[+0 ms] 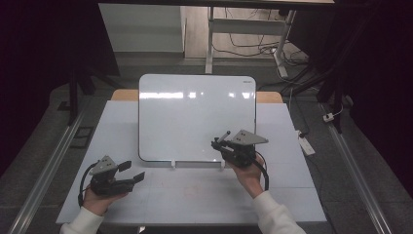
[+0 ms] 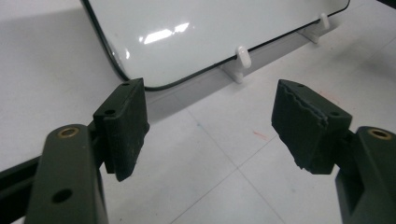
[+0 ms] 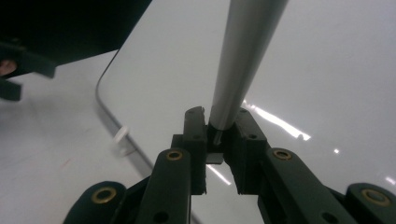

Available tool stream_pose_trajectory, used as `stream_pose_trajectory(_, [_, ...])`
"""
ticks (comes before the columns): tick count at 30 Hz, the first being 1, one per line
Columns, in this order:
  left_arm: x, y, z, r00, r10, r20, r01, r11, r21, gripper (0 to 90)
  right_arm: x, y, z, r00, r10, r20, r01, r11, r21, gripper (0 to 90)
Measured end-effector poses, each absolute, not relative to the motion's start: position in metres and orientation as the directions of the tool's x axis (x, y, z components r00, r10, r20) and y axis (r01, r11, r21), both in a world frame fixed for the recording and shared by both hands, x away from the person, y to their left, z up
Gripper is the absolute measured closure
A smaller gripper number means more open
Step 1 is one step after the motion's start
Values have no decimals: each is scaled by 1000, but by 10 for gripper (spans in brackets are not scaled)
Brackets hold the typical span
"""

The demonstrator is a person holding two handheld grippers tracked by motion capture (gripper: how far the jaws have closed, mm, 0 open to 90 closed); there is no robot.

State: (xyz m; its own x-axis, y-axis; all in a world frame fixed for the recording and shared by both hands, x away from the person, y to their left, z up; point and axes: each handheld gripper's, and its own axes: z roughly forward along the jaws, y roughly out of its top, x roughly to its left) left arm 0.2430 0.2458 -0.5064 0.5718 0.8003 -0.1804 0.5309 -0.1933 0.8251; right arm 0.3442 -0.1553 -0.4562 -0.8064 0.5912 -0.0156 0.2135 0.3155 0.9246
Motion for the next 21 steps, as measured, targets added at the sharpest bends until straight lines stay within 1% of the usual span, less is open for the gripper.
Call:
stream_pose_trajectory(8, [245, 228, -495, 614, 774, -155, 486, -216, 847, 275, 324, -156, -468, -836, 548, 12, 240, 346, 907, 782])
stream_pose_trajectory(15, [250, 208, -477, 655, 744, -131, 444, -238, 864, 272, 319, -154, -475, -853, 521, 38, 260, 360, 896, 782])
stream_pose_trajectory(21, [261, 181, -461, 701, 703, -120, 410, -260, 874, 272, 314, -148, -478, -867, 495, 54, 264, 364, 893, 782])
